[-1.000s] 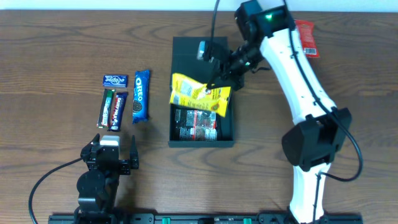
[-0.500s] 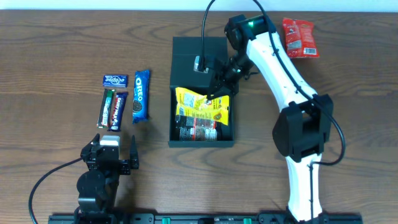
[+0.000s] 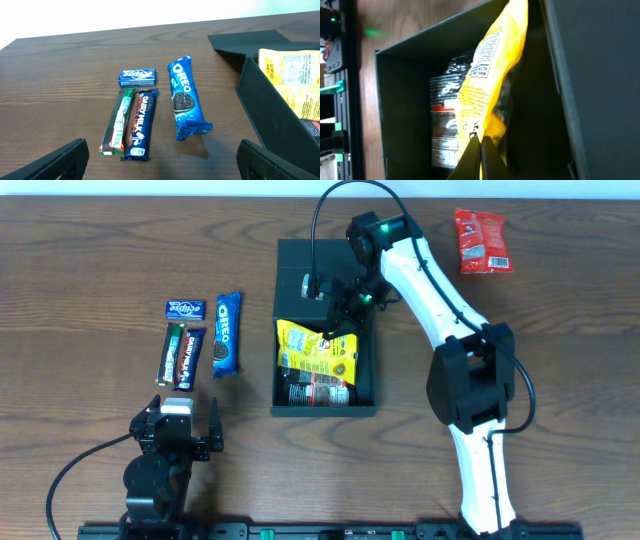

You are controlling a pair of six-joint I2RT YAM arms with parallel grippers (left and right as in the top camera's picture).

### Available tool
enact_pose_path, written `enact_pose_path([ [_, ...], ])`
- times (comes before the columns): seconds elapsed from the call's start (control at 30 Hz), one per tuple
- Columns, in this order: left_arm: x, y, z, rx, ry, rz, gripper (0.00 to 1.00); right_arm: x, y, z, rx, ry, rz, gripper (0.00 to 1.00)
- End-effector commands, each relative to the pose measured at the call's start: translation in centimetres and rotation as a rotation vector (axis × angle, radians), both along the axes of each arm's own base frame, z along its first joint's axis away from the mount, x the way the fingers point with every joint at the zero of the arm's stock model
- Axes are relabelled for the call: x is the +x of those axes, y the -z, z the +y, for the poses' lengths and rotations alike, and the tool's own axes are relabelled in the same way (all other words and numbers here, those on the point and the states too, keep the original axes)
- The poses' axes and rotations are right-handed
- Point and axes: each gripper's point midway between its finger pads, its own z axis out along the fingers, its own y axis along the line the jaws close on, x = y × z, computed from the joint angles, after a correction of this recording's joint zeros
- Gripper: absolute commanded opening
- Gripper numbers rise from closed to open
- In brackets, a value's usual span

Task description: Pack container

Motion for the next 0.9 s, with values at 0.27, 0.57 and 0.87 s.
enact_pose_path([
  [0.27, 0.0, 1.0, 0.3, 0.022, -0.01, 0.022, 0.96, -0.6, -3.1, 1.2, -0.025, 0.192, 0.155, 0.01],
  [0.57, 0.0, 1.1, 0.3, 0.022, -0.01, 0.022, 0.95, 1.8, -8.7, 2.5, -0.009, 0.488, 0.217, 0.01],
  [0.87, 0.0, 1.1, 0.3, 0.022, -0.01, 0.022, 0.96, 1.8, -11.6, 1.7, -0.067, 0.625, 0.218, 0.01],
])
